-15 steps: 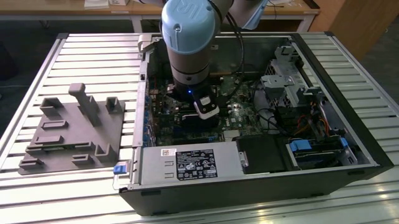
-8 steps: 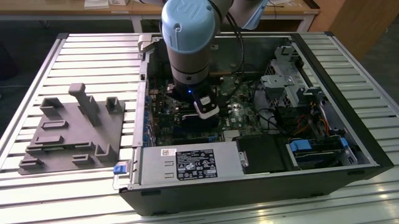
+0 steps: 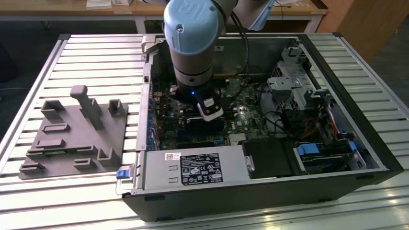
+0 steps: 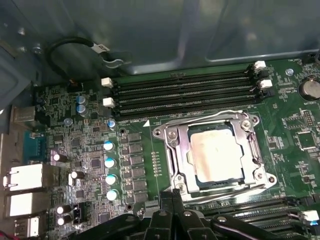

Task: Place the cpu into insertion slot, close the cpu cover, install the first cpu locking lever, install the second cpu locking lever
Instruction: 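Install the second cpu locking lever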

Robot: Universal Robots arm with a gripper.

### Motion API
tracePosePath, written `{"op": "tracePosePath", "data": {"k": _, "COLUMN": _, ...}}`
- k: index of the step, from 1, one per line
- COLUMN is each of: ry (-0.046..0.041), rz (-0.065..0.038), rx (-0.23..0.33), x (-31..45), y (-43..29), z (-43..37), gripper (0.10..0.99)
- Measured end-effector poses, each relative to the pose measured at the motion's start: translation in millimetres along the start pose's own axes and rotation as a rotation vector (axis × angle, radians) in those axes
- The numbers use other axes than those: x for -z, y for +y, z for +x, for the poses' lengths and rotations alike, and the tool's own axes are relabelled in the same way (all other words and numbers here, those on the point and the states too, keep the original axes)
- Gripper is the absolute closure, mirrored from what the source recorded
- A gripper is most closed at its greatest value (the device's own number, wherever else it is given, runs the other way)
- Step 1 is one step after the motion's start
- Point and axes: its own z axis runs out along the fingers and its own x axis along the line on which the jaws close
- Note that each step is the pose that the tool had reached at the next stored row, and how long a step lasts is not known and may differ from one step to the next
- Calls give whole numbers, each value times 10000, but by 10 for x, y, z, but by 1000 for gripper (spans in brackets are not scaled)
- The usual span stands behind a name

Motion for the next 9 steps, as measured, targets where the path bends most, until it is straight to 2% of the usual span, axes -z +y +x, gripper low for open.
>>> {"op": "tracePosePath", "data": {"k": 4, "ry": 15, "rz": -113, "rx": -9, "x": -16, "y": -8, "z": 21, "gripper": 980}}
{"op": "tracePosePath", "data": {"k": 9, "ry": 24, "rz": -160, "rx": -12, "x": -39, "y": -19, "z": 38, "gripper": 980}}
